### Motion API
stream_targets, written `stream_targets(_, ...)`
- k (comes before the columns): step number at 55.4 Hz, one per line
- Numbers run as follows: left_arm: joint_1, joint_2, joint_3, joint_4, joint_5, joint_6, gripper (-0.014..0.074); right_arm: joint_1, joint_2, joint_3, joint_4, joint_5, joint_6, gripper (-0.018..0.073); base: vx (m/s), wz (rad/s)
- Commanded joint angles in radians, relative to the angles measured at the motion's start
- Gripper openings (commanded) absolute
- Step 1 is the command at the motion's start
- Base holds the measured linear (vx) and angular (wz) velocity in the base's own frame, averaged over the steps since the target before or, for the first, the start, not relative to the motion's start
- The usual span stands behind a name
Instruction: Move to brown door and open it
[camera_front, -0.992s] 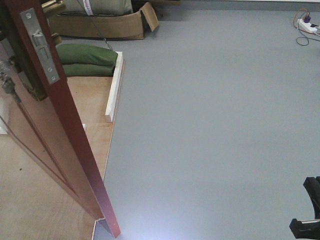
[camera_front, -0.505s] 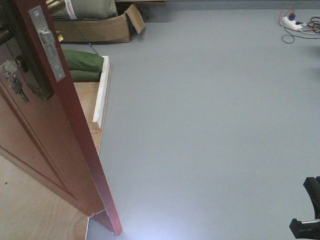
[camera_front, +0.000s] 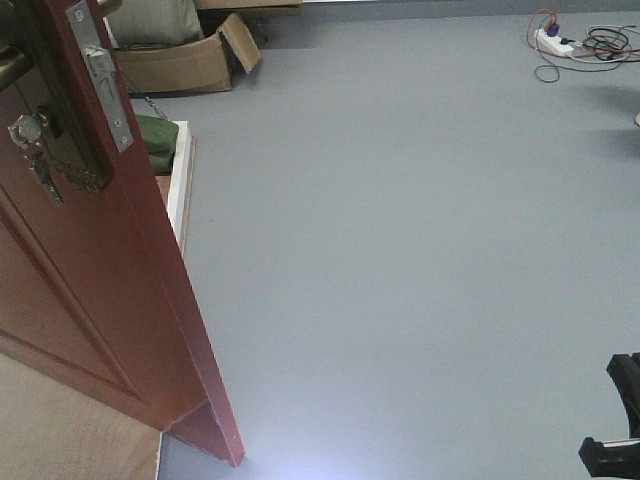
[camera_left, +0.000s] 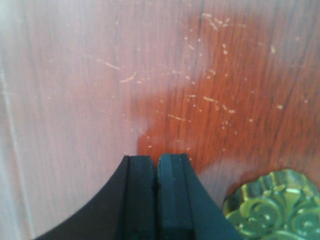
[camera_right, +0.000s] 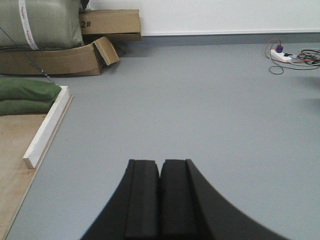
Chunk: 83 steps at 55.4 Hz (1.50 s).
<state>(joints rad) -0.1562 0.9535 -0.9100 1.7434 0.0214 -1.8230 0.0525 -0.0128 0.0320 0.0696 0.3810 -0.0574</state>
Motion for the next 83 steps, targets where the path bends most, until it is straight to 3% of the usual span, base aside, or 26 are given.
stream_targets(1, -0.002, -0.011, -0.034, 0.058, 0.02, -0.002, -0.0006, 0.001, -0.006, 0.003, -0.003, -0.077, -0.008, 0.0, 0.09, -0.08)
stream_targets(83, -0.002, -0.011, -0.034, 0.058, 0.02, -0.002, -0.0006, 0.001, -0.006, 0.003, -0.003, -0.08, -0.008, 0.0, 0.15, 0.03)
